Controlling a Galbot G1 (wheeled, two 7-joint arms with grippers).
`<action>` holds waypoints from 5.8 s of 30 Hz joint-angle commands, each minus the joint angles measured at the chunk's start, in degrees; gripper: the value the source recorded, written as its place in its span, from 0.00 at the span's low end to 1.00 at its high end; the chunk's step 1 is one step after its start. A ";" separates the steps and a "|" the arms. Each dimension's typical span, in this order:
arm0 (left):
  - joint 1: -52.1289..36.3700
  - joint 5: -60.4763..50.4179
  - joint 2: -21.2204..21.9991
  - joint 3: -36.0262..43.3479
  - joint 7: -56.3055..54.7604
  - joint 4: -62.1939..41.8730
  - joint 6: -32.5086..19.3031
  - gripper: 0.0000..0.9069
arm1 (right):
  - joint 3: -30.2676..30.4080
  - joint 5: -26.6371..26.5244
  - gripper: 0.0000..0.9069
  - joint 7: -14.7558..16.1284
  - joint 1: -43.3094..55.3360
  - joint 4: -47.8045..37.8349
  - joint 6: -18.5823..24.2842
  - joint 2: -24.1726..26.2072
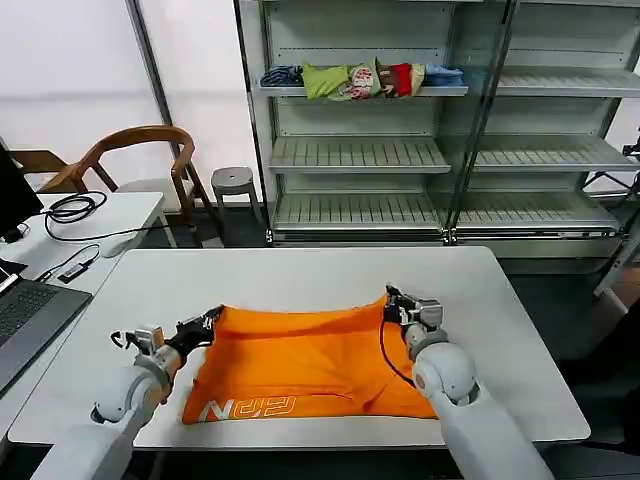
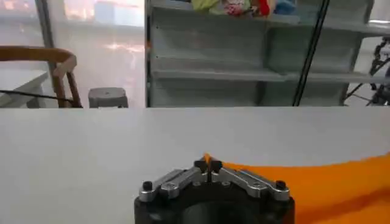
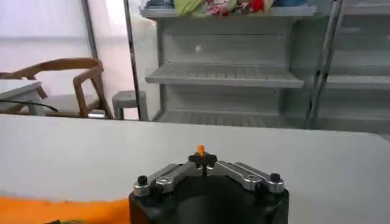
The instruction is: Fold and organize the clothes.
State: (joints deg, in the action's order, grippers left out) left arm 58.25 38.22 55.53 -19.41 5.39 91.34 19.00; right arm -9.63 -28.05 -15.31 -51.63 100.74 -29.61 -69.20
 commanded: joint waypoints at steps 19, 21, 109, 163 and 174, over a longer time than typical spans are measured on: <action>11.69 -0.95 0.65 -5.80 0.43 9.79 -0.58 0.03 | -2.29 0.44 0.00 -0.17 -10.58 8.85 -0.50 1.31; 11.84 -0.92 0.53 -6.09 0.46 9.73 -0.65 0.03 | -2.37 0.45 0.00 -0.17 -11.03 9.46 -0.53 1.33; 23.37 0.17 2.52 -0.82 -32.75 23.05 -0.21 1.00 | -9.28 8.96 1.00 1.46 -24.00 20.54 -0.83 5.39; 20.85 -4.95 3.97 4.77 -33.94 19.65 2.66 0.02 | -8.94 10.81 1.00 1.74 -23.94 19.33 -0.78 3.88; 22.27 -8.44 2.32 -1.90 -31.28 21.74 3.07 0.02 | -9.02 10.80 1.00 1.82 -23.53 19.23 -0.71 4.34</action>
State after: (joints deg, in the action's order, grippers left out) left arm 79.63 32.04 59.00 -16.20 -27.16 111.38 21.61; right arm -18.63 -17.23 -13.49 -75.27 120.00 -30.37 -64.88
